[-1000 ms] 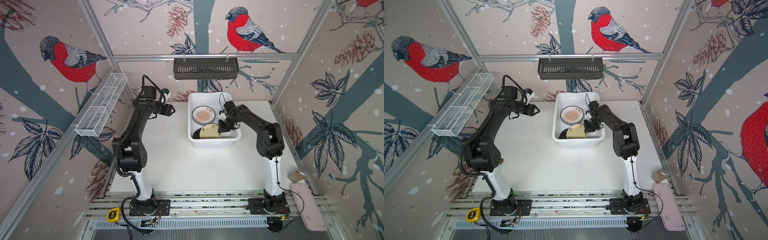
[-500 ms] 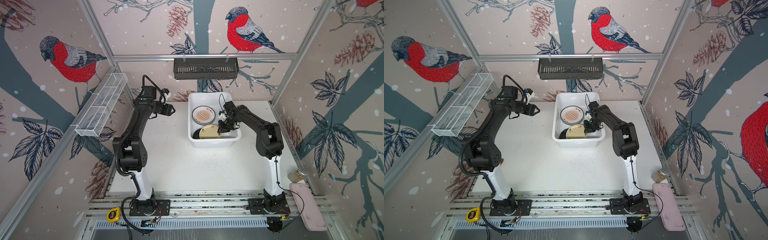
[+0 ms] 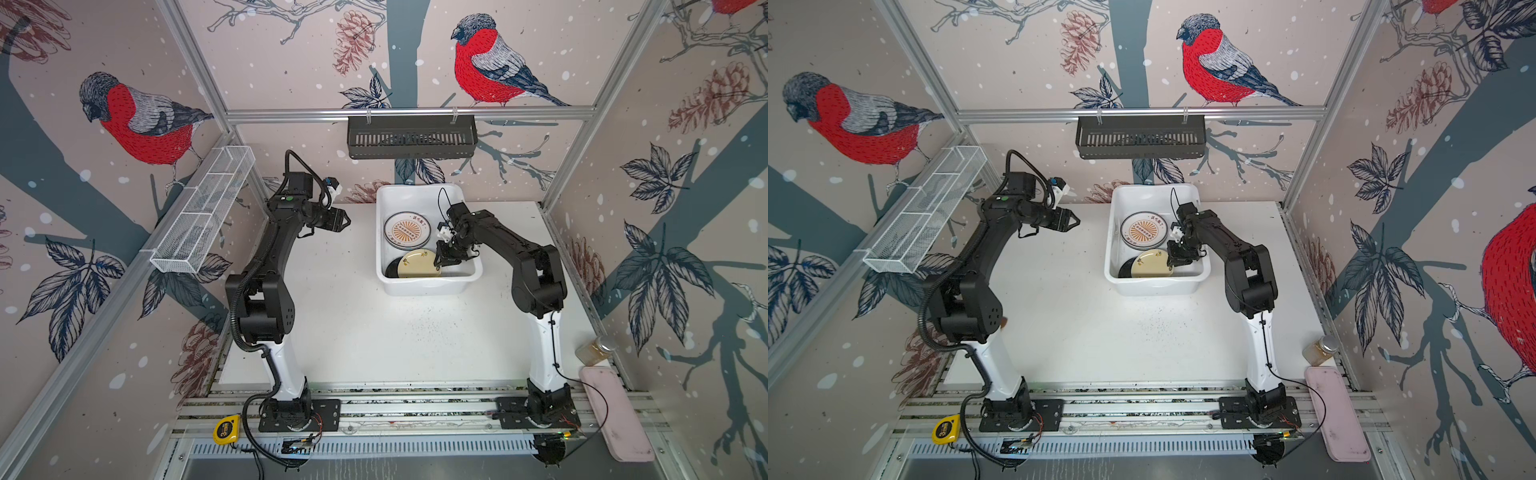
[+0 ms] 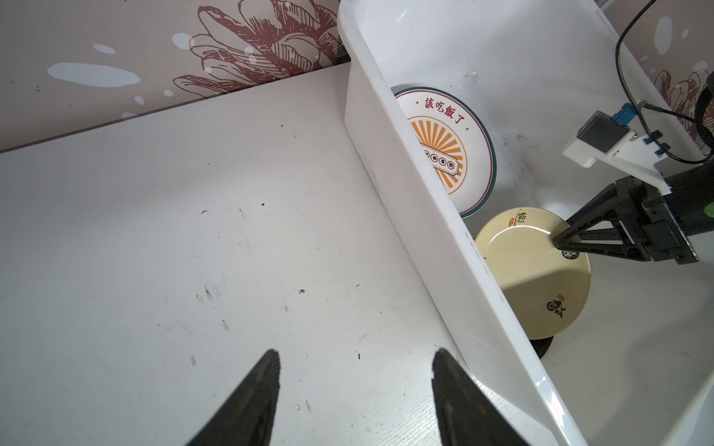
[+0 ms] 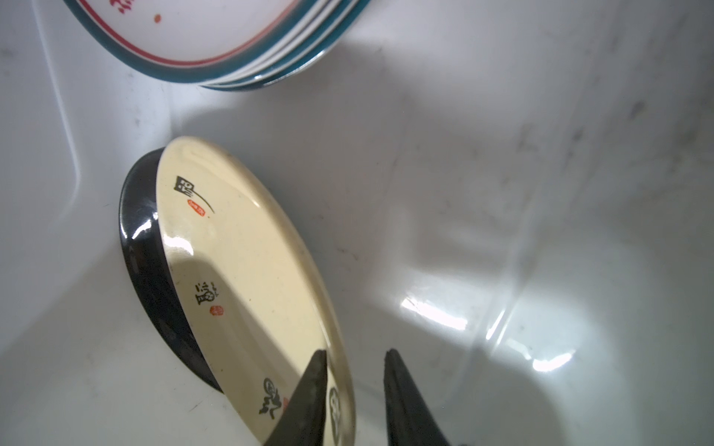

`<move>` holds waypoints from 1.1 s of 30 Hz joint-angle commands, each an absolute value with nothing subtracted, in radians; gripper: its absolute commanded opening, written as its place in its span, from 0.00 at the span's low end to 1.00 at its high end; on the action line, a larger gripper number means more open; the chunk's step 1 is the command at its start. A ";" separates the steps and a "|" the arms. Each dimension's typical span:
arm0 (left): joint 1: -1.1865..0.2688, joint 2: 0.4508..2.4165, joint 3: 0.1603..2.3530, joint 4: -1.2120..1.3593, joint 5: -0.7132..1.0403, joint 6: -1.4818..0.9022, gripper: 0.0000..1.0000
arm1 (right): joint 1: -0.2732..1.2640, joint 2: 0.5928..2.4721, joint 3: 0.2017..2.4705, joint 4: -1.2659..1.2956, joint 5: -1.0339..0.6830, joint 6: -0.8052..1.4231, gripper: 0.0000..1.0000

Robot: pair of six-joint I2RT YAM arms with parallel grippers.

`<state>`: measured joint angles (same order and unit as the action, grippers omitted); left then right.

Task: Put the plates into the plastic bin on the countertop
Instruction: 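Open the right gripper and raise it out of the bin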

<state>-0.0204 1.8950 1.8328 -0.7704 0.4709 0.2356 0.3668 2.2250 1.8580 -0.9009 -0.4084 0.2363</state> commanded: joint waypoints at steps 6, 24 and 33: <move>-0.018 1.894 1.832 -0.782 0.493 0.244 0.63 | 0.374 2.220 1.873 -0.919 -0.383 0.238 0.32; -0.016 1.899 1.822 -0.782 0.502 0.253 0.63 | 0.418 2.243 1.941 -0.951 -0.322 0.247 0.37; -0.012 1.891 1.806 -0.774 0.508 0.253 0.63 | 0.435 2.259 1.960 -0.954 -0.322 0.251 0.37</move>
<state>-0.0151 1.8999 1.8069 -0.7704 0.4793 0.2420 0.4294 2.2536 1.9484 -0.9405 -0.3332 0.2398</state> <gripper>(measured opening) 0.634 0.370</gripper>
